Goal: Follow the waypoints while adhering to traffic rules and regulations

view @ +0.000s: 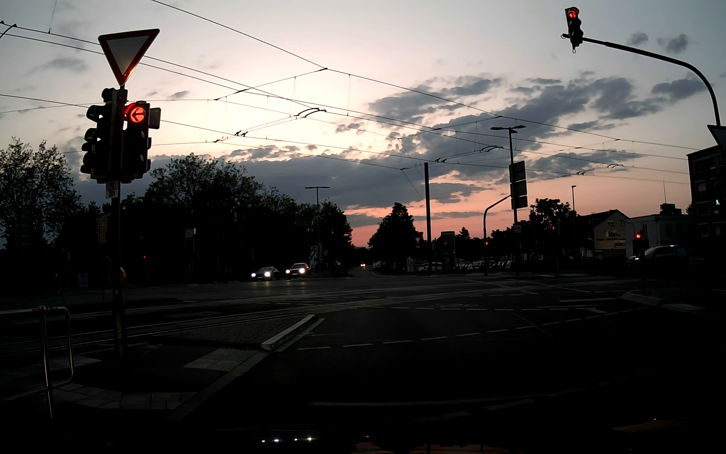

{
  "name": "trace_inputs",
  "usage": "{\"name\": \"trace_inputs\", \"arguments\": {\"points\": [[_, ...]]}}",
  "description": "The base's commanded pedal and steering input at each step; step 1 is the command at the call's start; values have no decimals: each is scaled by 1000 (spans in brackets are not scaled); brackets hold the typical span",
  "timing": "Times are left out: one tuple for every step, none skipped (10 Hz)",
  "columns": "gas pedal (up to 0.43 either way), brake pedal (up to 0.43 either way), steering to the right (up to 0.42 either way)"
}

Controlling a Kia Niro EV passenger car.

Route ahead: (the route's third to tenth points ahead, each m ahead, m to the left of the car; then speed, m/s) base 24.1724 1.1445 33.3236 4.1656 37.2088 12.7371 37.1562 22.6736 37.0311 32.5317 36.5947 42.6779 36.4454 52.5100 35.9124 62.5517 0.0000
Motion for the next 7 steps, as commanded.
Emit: {"name": "trace_inputs", "arguments": {"points": [[0, 244, 26], [0, 244, 26], [0, 244, 26], [0, 244, 27], [0, 244, 26], [0, 244, 26], [0, 244, 26]]}}
